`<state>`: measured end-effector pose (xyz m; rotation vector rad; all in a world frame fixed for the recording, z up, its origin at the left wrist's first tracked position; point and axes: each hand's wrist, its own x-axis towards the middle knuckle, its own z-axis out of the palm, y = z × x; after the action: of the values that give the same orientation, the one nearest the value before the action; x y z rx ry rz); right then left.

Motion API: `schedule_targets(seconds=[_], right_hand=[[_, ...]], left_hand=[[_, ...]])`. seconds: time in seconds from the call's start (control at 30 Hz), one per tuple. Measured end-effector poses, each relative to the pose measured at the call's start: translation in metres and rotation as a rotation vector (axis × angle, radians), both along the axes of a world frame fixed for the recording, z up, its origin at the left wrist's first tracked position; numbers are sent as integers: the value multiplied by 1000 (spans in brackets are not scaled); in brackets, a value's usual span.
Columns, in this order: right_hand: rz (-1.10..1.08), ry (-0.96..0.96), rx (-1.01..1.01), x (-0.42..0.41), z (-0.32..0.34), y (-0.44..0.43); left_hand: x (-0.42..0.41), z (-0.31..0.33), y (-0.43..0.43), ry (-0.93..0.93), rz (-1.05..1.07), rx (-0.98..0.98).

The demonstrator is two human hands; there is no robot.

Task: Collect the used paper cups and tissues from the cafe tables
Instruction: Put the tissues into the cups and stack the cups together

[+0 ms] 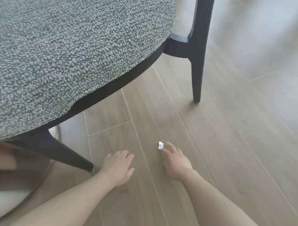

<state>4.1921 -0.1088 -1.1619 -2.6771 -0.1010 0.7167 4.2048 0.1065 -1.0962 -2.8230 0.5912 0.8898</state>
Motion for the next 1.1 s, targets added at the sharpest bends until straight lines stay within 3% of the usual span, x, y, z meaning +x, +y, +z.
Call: schedule_targets(seconds=[0.17,0.37,0.57,0.67,0.77,0.93,1.1], right_hand=[[178,28,-108,16,-6,2],[54,139,-125,11,-17,28],[-95,45,98,12,24,11],[-83,14,131,9,90,-5],[-217,-44,253,-14,181,-15],[-383,-130,398,-61,361,-12],[-292,-212,498,-81,541,4]], left_hand=[[8,2,4,-23,69,-8],[11,5,-5,-6,73,-47],[18,31,-22,18,-23,-69],[17,82,-38,30,-61,-89],[3,160,-52,16,-132,-135],[-25,334,-60,-28,-173,-265],[-51,508,-42,-58,-91,-316]])
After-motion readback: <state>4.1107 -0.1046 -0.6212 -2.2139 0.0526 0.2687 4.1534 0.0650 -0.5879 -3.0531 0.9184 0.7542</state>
